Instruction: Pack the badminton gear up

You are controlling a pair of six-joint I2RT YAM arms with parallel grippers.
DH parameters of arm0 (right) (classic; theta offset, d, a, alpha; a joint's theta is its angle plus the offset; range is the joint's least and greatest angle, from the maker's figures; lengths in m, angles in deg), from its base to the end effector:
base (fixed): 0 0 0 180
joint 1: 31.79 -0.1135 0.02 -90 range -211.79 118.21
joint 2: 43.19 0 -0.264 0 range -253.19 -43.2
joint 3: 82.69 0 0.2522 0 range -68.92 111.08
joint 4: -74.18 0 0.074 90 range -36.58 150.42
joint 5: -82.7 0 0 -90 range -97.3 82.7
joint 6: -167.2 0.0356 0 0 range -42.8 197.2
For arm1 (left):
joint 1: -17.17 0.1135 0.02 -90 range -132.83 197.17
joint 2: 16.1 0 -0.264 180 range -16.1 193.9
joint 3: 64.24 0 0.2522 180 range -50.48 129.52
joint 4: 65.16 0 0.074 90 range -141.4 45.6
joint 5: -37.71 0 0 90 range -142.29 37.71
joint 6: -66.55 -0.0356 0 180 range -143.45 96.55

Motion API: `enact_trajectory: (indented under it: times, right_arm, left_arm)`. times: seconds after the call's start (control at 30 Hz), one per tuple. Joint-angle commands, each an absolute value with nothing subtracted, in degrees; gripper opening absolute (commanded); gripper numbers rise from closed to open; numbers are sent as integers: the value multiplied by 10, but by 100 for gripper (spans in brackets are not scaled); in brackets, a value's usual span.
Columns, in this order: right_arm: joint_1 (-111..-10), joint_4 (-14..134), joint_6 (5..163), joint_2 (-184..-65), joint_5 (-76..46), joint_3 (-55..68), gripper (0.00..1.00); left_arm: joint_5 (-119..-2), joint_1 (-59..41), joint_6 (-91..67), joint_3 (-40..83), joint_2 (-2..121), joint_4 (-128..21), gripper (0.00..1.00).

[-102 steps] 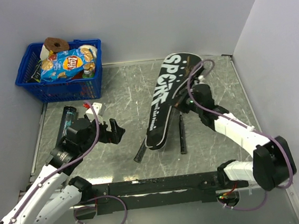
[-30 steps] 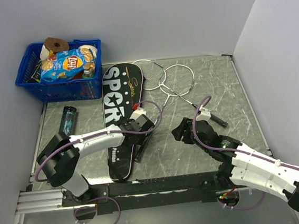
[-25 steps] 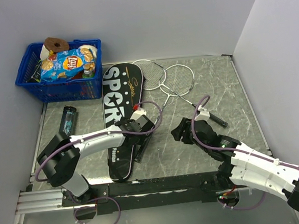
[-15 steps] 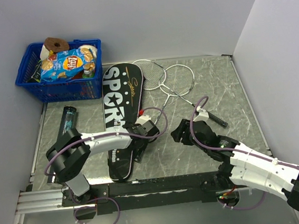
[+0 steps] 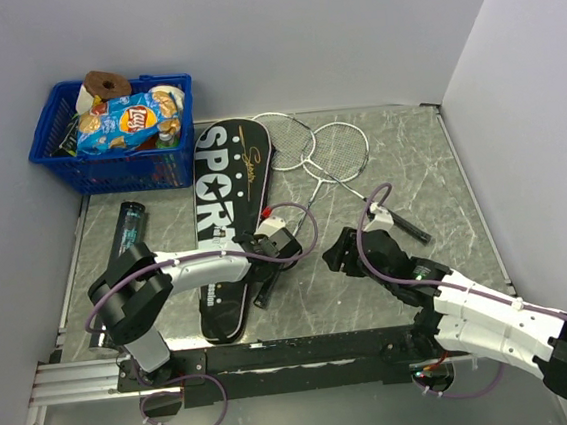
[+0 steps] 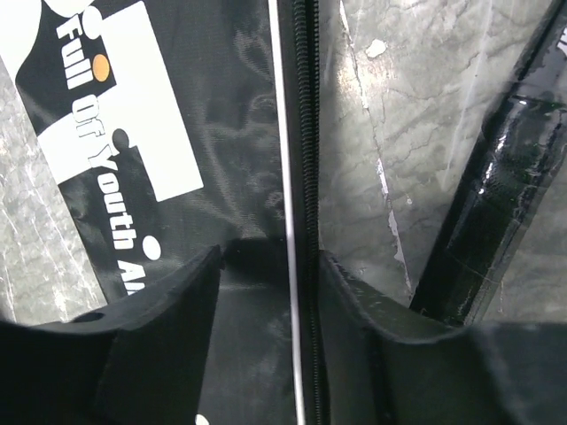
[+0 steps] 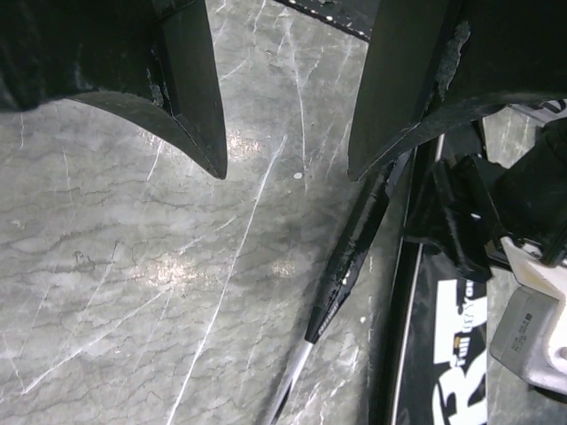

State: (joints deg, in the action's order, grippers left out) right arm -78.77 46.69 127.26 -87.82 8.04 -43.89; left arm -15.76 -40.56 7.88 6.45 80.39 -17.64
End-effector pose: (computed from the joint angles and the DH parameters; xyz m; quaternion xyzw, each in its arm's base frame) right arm 0.1253 0.1205 0.2138 0.0868 0.8703 0.2747 0.3996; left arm 0.1815 -0.2477 0.1678 0.1703 0.9251 0.1245 0.3157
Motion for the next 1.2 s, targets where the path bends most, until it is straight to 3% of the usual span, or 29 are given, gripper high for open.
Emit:
enact_trajectory:
  times: [0.0, 0.2, 0.3, 0.57, 0.73, 1.17]
  right_arm:
    - [-785, 487, 1276, -885, 80, -438, 64]
    - [-785, 490, 1274, -892, 78, -434, 64]
    - [-785, 491, 1274, -898, 76, -433, 64]
    - [-778, 485, 1259, -904, 84, -419, 64]
    - [-706, 482, 1215, -920, 59, -383, 65]
    - [-553, 437, 1023, -1122, 76, -202, 68]
  left_arm:
    - [-136, -407, 89, 70, 798, -174, 46]
    - [-134, -407, 86, 62, 796, -176, 23]
    - [-134, -404, 85, 62, 799, -175, 1]
    - [-134, -387, 78, 60, 758, -178, 1]
    - [-151, -375, 71, 67, 697, -180, 1]
    - [-173, -350, 53, 65, 634, -200, 1]
